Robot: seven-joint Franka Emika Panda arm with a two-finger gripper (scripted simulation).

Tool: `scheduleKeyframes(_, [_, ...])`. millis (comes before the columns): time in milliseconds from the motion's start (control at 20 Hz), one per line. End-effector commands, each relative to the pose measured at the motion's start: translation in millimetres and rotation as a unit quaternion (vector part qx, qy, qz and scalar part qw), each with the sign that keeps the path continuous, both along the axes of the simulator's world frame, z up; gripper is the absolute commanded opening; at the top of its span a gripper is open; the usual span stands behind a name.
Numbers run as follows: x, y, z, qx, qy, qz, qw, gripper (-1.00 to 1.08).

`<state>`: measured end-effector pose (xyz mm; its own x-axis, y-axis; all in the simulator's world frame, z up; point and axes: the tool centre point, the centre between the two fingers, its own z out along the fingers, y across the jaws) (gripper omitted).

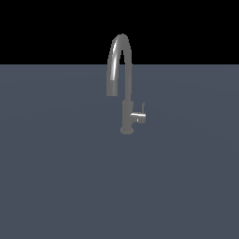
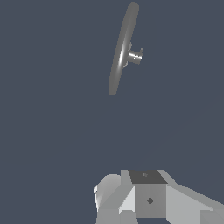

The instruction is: Turn on the faucet by rotating a designated handle.

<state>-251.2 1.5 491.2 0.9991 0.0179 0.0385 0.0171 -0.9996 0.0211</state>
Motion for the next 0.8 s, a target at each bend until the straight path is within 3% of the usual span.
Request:
scheduleKeyframes(0, [0.0,0.0,0.0,0.0,0.0,0.0,1.0,-1.0])
scheduleKeyframes(400, [9.2,0.1,-0.8,0.011,0.009,-0.012,0.9998,-1.0])
scheduleKeyframes(750, [32.8,-0.5,-3.6,0.041,0.032,-0.041,0.9978,-1.0])
